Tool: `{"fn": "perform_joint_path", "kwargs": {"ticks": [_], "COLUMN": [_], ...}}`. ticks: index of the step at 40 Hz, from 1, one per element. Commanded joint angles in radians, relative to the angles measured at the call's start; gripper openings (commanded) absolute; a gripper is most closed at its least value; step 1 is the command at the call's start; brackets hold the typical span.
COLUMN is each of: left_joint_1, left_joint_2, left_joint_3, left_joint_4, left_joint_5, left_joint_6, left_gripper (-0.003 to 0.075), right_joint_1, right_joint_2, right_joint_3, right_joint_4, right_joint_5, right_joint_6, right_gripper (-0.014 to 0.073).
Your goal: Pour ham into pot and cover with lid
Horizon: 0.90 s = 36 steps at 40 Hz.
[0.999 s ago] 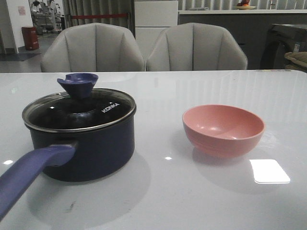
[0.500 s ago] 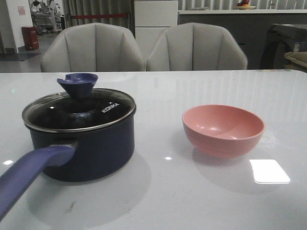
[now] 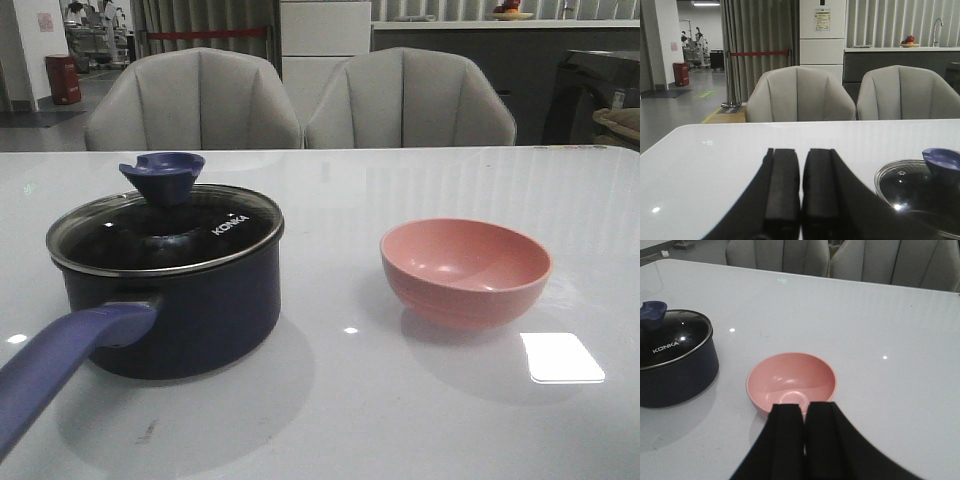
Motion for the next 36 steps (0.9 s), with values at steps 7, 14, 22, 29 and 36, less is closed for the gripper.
{"fn": "perform_joint_path", "kwargs": {"ticks": [7,14,22,29,36], "left_joint_1": [0.001,0.001,0.001,0.001,0.001], "left_joint_2": [0.009,0.009,0.009,0.009,0.009], "left_joint_3": [0.032,0.032,0.032,0.032,0.032], "left_joint_4": [-0.01,-0.01,-0.01,-0.01,-0.01], "left_joint_5": [-0.08,-0.08,-0.08,-0.08,-0.08], "left_joint_6": [-0.001,-0.001,-0.001,-0.001,-0.001], "left_gripper": [0.0113,0.0113,0.0113,0.0113,0.0113], "right_joint_1": [0.0,-0.062,-0.192,-0.244,-0.245], "right_joint_2": [0.004,-0.04,-0.197,-0.357,-0.382], "right_joint_3": [-0.029,0.021,0.166,0.258,0.295], "right_joint_4": [-0.007,-0.087,-0.112,-0.217,-0.267], "right_joint_5": [-0.085,-0.183,-0.256,-0.253,-0.256], "right_joint_6": [-0.013,-0.014,0.006,0.136,0.216], "right_gripper": [0.0153,0.0153,0.0153,0.0153,0.0153]}}
